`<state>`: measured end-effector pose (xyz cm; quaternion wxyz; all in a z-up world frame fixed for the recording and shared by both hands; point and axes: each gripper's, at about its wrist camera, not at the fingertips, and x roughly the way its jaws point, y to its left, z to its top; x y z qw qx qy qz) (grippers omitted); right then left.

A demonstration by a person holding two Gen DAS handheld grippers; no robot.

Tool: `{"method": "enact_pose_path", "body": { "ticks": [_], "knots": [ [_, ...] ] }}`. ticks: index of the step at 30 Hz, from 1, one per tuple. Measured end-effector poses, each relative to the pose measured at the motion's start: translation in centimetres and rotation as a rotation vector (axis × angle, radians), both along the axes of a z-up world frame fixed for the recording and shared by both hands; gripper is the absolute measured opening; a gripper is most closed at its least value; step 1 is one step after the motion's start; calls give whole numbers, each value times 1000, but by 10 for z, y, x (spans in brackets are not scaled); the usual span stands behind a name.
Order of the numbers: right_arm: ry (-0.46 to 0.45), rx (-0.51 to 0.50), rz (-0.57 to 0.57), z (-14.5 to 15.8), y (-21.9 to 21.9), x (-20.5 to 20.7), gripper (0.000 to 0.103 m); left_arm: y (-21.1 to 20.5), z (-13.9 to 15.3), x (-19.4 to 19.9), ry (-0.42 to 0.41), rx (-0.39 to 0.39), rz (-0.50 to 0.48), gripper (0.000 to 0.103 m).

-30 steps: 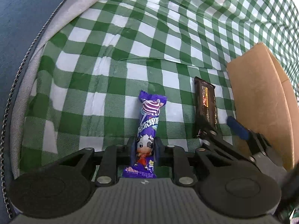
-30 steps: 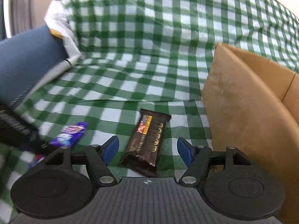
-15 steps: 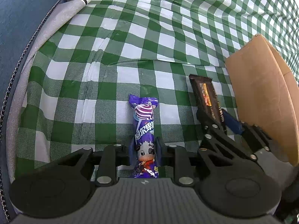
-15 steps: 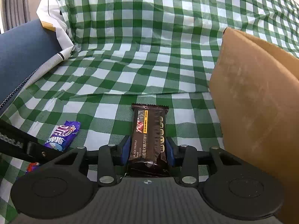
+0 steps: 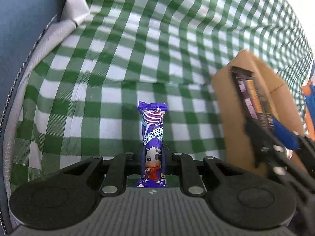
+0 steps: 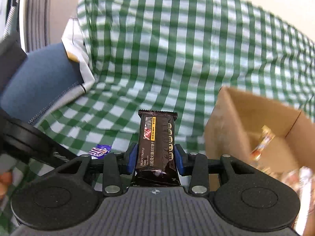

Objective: Organize snacks
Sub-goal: 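Lift both bars and carry them over the box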

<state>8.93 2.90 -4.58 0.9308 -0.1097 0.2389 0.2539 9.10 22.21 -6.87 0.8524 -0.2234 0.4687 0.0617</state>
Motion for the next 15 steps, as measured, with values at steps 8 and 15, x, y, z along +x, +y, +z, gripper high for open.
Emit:
{"method": "enact_pose_path", "body": {
  "ticks": [8, 15],
  "knots": [
    [-139, 45, 3, 54, -76, -10, 41, -33, 41, -6, -144, 18, 6, 17],
    [-143, 73, -98, 50, -138, -7, 41, -63, 63, -1, -230, 47, -2, 17]
  ]
}}
